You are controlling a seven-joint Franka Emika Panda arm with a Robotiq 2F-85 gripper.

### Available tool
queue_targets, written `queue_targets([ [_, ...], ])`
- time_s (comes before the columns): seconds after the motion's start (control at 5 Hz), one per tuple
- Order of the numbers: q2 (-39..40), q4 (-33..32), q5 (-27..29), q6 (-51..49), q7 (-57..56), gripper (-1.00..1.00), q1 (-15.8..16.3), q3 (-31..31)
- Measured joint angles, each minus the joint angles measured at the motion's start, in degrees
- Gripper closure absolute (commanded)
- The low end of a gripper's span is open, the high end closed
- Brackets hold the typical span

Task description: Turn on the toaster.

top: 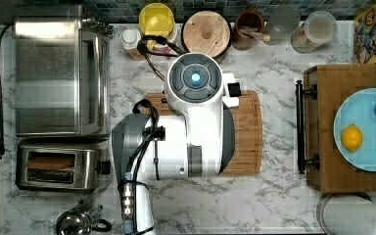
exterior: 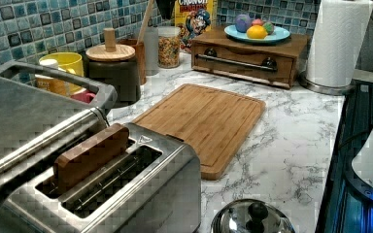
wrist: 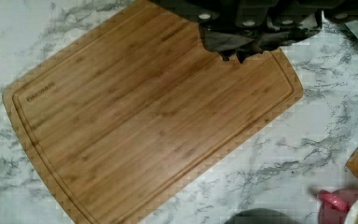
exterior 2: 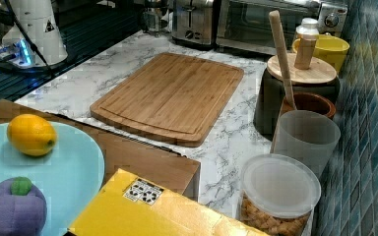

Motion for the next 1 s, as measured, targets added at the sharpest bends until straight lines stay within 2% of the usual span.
queue_targets([
  [0.6, -0.32, -7.67, 1.33, 7.3, -10.87, 1.0, 1.1, 0.31],
  [0.8, -0.35, -11.13, 2.09, 8.95, -14.41, 1.0, 1.15, 2.19],
  [1.0, -0.8, -14.38, 5.46, 11.86, -16.48, 1.0, 3.04, 3.61],
])
